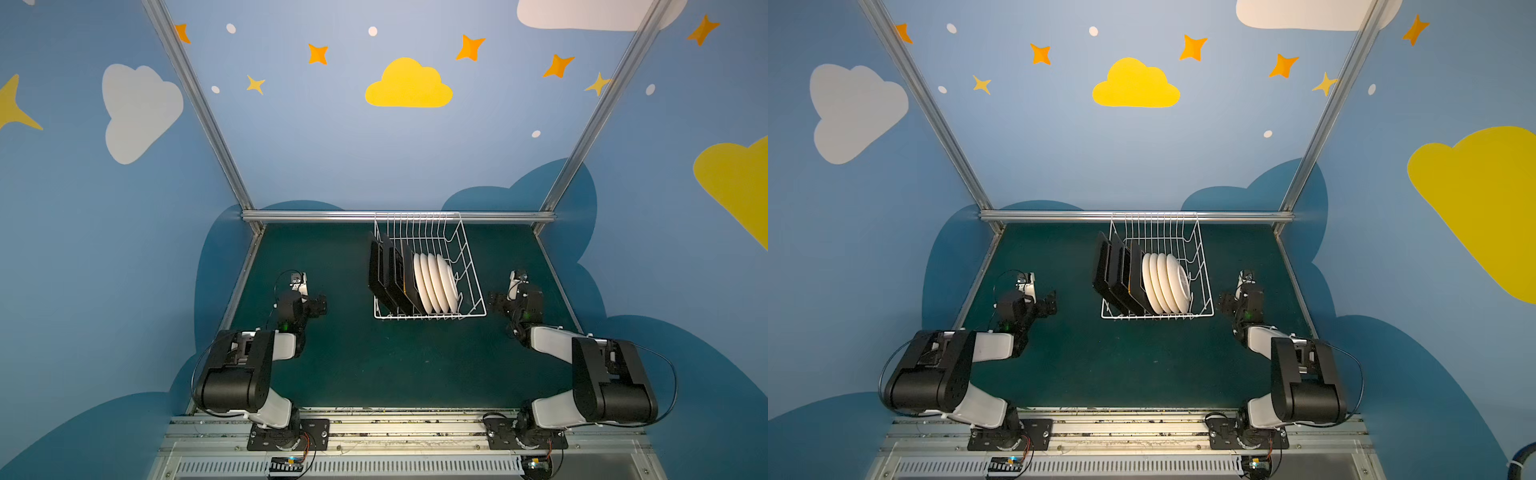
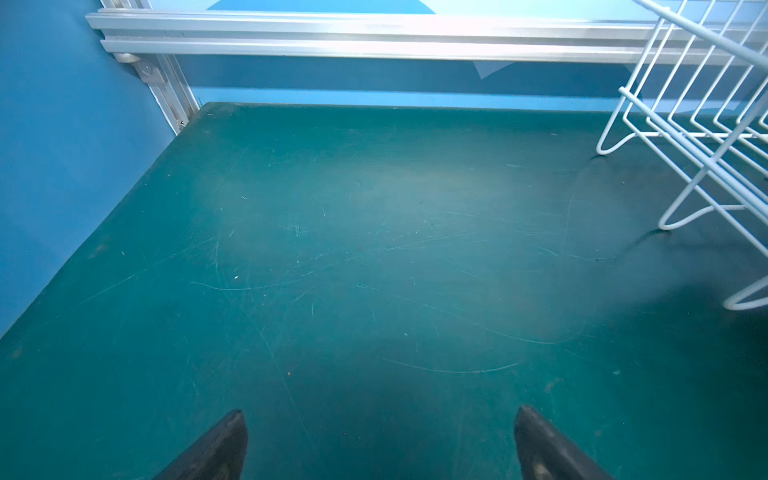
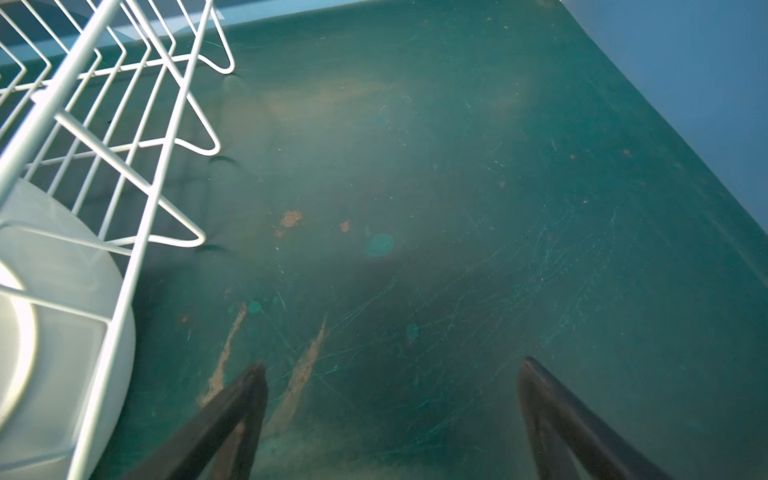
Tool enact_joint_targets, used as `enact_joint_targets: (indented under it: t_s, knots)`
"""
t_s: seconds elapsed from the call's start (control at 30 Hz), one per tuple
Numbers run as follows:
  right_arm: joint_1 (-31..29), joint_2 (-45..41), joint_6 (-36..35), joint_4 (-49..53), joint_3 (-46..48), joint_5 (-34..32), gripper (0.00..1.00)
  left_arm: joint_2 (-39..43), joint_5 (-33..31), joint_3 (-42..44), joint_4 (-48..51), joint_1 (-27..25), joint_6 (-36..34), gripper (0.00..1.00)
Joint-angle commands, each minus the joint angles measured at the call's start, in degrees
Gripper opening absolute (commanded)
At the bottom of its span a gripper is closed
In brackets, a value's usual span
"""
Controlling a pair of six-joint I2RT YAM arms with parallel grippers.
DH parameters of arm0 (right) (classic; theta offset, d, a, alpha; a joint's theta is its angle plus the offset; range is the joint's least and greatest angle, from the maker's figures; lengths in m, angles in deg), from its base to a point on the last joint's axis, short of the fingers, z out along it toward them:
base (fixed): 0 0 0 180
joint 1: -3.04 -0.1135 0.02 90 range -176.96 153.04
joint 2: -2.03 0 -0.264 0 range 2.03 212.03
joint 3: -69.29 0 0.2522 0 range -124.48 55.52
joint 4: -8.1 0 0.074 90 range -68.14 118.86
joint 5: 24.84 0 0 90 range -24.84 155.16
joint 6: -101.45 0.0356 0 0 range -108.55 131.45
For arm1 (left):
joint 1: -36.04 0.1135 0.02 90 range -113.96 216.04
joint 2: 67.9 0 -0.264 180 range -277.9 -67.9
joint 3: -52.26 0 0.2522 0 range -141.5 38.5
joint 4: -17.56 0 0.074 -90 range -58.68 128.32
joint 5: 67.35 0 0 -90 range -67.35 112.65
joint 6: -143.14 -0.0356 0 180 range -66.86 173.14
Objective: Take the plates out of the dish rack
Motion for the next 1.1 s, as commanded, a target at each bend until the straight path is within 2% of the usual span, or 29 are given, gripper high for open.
enact_joint_targets:
  t_s: [0.0,1.07]
  knots:
    - [-0.24,-0.66,-0.26,0.31,-1.22,-0.68,0.93,0.55,0.44,-1.08,0.87,-0.01,-0.22,0.99]
    - [-0.02,-0.57,-0.29,0.66,-1.50,0.03,0.93,0.62,0.44,-1.12,0.79,-0.01,-0.18,0.99]
